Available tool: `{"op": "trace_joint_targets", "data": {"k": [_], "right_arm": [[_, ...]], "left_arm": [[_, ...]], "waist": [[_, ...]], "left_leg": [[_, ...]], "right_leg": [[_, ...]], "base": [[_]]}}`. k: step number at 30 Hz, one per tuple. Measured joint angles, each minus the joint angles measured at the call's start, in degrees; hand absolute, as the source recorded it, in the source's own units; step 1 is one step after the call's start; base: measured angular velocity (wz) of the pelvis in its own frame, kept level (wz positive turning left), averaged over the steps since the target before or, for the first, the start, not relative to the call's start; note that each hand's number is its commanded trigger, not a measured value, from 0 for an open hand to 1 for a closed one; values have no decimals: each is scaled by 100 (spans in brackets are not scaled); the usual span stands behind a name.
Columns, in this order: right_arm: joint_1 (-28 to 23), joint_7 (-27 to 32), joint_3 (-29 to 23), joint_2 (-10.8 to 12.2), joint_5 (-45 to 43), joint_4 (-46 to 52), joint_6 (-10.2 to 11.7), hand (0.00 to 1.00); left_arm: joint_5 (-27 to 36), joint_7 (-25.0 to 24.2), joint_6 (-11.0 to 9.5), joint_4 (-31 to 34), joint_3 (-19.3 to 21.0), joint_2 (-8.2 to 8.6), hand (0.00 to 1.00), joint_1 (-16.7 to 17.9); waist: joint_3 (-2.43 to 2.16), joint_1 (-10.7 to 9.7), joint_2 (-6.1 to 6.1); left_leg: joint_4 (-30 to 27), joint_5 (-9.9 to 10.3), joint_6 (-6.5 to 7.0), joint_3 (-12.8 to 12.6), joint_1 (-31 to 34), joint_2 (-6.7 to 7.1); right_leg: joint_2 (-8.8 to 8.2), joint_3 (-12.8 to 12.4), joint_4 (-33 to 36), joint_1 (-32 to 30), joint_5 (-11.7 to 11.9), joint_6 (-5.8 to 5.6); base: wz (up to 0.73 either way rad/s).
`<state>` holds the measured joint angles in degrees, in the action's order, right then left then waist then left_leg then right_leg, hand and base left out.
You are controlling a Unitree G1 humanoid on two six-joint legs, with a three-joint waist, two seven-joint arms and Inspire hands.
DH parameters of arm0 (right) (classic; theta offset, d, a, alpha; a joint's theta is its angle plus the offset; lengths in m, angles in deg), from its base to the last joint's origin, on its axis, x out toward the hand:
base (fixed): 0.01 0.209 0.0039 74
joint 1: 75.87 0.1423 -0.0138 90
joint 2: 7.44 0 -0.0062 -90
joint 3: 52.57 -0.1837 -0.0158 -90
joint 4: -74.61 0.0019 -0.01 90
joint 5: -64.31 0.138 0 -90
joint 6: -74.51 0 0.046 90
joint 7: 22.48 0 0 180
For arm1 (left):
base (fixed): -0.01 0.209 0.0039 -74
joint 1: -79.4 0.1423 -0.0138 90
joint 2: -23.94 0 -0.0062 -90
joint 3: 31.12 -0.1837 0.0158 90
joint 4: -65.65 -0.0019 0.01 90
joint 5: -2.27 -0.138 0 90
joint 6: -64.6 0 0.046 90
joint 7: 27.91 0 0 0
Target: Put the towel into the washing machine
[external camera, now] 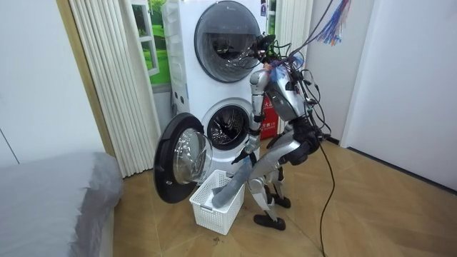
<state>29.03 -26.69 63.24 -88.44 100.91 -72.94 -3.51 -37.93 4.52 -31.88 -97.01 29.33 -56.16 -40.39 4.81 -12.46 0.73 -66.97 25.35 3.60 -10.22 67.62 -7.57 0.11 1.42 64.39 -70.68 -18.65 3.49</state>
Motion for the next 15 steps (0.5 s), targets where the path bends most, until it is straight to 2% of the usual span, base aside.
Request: {"op": "trace_joint_targets", "data": {"k": [5, 12, 13, 14, 15], "right_arm": [[2, -228, 67, 0, 454, -12, 69, 0], [180, -559, 229, -9, 619, -7, 121, 0], [210, -600, 228, -11, 623, -9, 121, 0], [220, -619, 229, -10, 637, -9, 121, 0], [241, -655, 228, -9, 697, -17, 120, 0]], "left_arm": [[-9, 78, -30, -53, -244, -15, 0, 2], [-50, 76, -32, -173, -269, -44, 0, -26], [-56, 75, -32, -173, -271, -26, 11, -36], [-56, 75, -32, -173, -281, -18, 87, -38], [-53, 75, -27, -174, -310, -6, 100, -38]], "waist": [[4, -52, -13], [23, -148, -85], [36, -146, -107], [42, -143, -123], [43, -140, -132]], "left_leg": [[-327, 169, 6, 12, 157, -72], [-747, 326, 1, 71, 544, -182], [-819, 348, -5, 104, 602, -182], [-849, 357, -6, 110, 620, -180], [-900, 374, -9, 136, 676, -180]], "right_leg": [[7, 19, 304, -167, -135, 19], [82, 47, 641, -539, -223, 48], [87, 57, 709, -581, -253, 45], [83, 58, 749, -598, -272, 48], [82, 72, 793, -645, -298, 49]], "base": [[-4], [-6], [6], [8], [6]]}}
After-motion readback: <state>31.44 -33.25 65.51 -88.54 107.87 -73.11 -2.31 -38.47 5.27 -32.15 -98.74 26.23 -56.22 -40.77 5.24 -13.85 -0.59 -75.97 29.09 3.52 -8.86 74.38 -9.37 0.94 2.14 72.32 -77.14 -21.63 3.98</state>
